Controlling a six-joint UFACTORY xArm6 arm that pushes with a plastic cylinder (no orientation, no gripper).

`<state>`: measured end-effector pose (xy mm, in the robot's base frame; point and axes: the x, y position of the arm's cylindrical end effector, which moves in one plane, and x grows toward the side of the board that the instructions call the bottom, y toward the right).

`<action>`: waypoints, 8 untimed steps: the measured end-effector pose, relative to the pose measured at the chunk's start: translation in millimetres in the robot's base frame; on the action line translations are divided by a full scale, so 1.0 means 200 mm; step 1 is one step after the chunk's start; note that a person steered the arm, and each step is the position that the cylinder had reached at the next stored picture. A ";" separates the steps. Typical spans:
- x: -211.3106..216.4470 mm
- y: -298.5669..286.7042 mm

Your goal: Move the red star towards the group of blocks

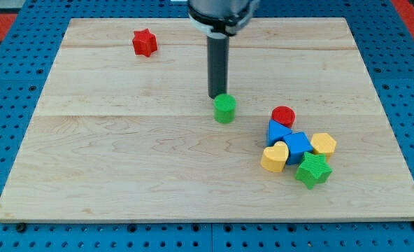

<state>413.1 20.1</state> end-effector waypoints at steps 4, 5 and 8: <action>-0.08 0.05; -0.28 0.13; -0.85 -0.48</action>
<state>244.0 -76.2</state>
